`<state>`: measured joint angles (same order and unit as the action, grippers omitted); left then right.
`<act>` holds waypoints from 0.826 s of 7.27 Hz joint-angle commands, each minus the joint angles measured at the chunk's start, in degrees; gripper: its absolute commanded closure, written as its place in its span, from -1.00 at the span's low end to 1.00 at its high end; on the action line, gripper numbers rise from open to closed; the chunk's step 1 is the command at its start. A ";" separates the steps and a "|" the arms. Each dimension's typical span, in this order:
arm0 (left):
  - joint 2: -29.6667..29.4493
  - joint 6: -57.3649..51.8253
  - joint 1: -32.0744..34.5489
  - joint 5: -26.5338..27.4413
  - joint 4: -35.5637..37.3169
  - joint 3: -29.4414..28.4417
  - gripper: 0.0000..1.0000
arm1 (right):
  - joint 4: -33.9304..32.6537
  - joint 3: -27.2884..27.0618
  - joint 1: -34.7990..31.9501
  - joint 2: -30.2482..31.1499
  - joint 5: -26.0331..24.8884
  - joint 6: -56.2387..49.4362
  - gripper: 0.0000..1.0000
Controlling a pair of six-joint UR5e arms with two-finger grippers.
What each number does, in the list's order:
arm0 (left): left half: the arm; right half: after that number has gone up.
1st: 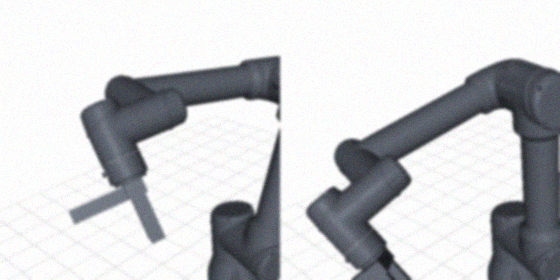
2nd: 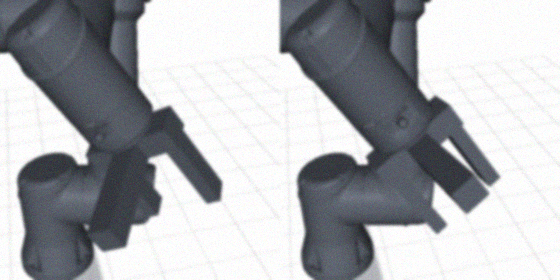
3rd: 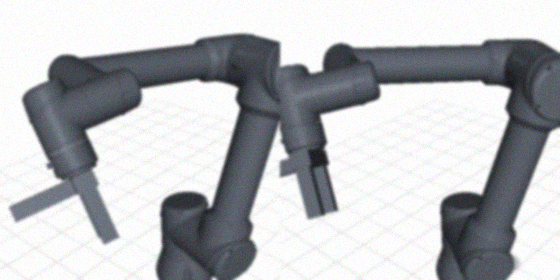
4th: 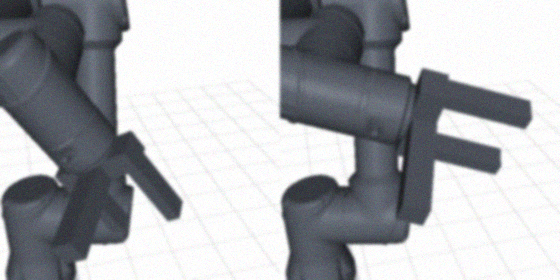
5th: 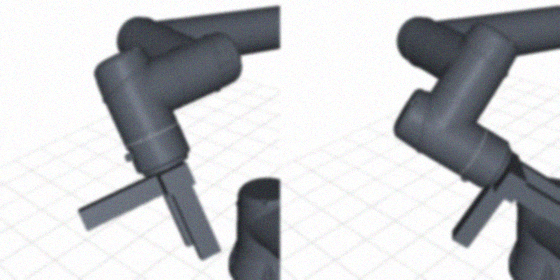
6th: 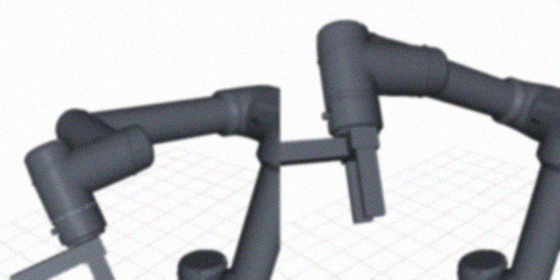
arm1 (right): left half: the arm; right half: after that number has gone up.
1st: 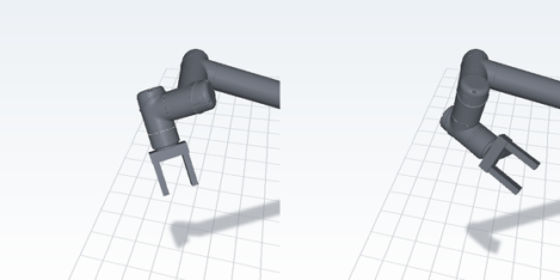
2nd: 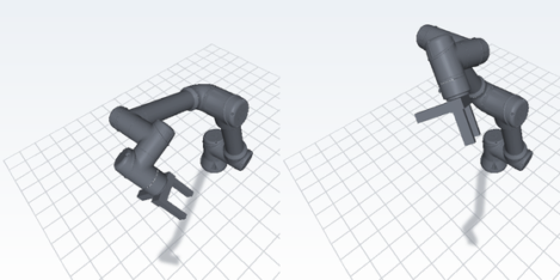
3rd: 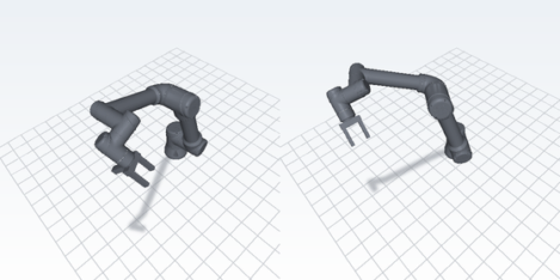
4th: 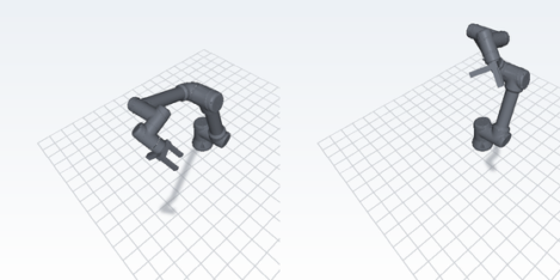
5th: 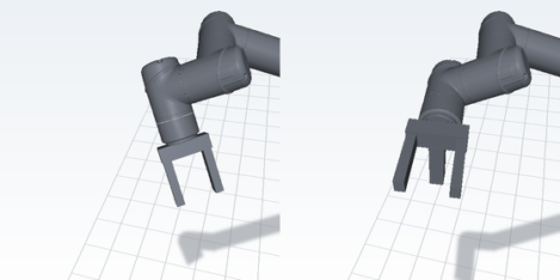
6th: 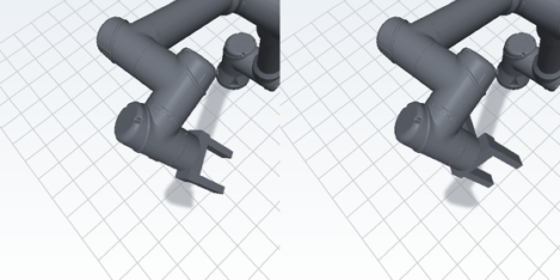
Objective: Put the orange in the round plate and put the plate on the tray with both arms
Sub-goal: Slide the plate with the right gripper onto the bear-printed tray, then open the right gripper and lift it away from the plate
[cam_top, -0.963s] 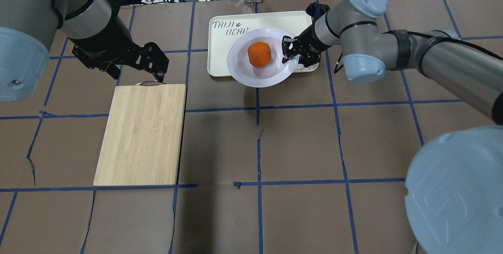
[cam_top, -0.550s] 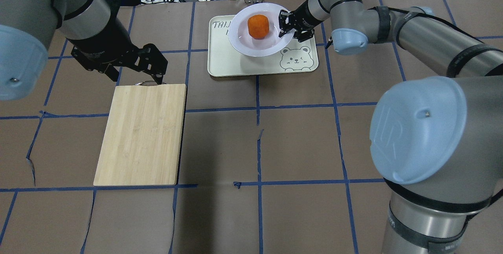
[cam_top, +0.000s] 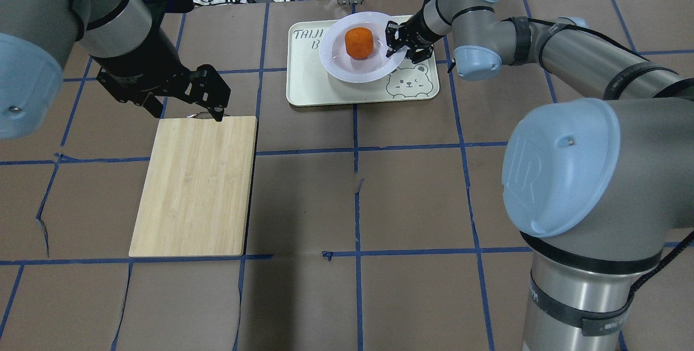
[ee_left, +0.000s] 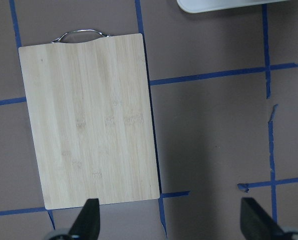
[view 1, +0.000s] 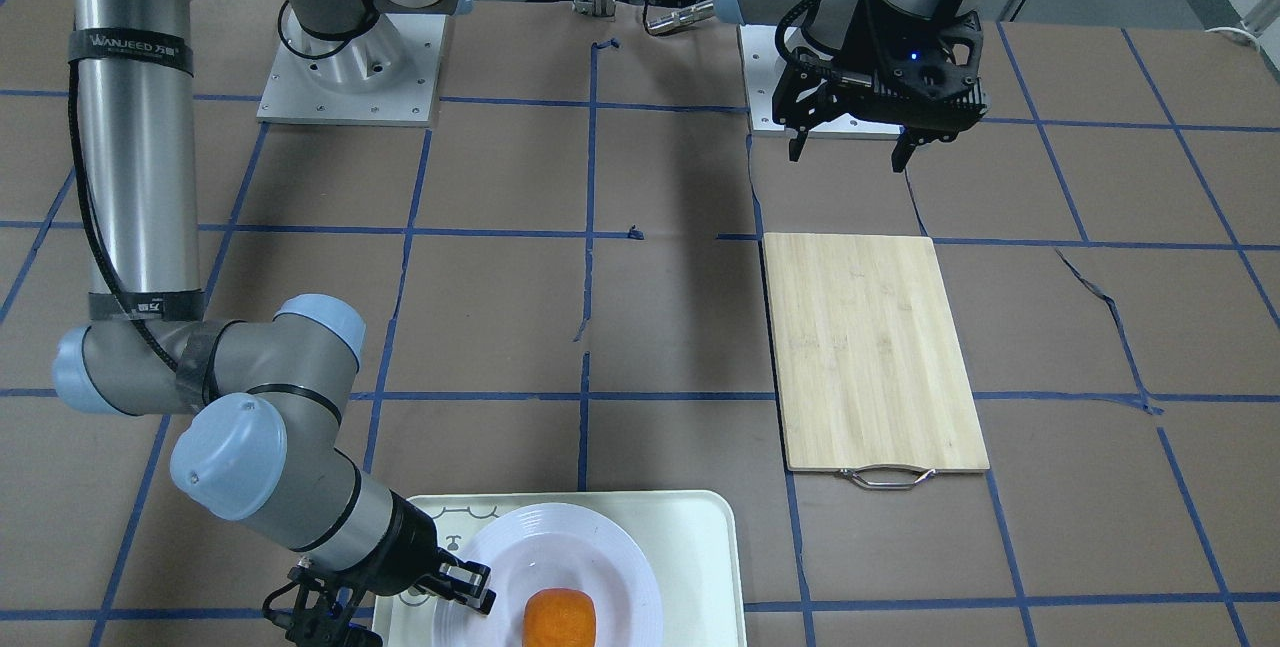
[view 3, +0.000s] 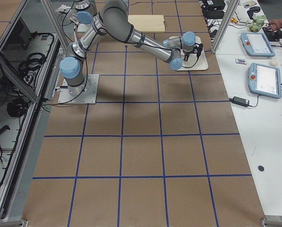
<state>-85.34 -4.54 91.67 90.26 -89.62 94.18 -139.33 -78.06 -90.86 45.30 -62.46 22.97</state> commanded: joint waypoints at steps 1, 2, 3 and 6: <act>-0.09 0.05 -0.17 0.00 -1.17 0.04 -1.00 | -0.07 -0.69 1.21 0.57 -0.98 -1.34 0.04; 0.00 0.14 -0.18 0.00 -1.52 0.04 -1.00 | -0.07 -1.22 1.30 0.66 -1.78 -1.26 -0.18; 0.00 0.14 -0.09 0.00 -1.52 -0.05 -1.00 | -0.07 -1.05 1.65 0.75 -1.87 -1.26 -0.37; 0.00 0.05 -0.09 0.00 -1.52 -0.05 -1.00 | 1.24 -0.52 5.34 6.52 -11.76 -6.16 -0.90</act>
<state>-85.34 -4.45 91.52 90.27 -91.13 94.14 -139.08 -78.70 -86.49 48.70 -69.35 19.48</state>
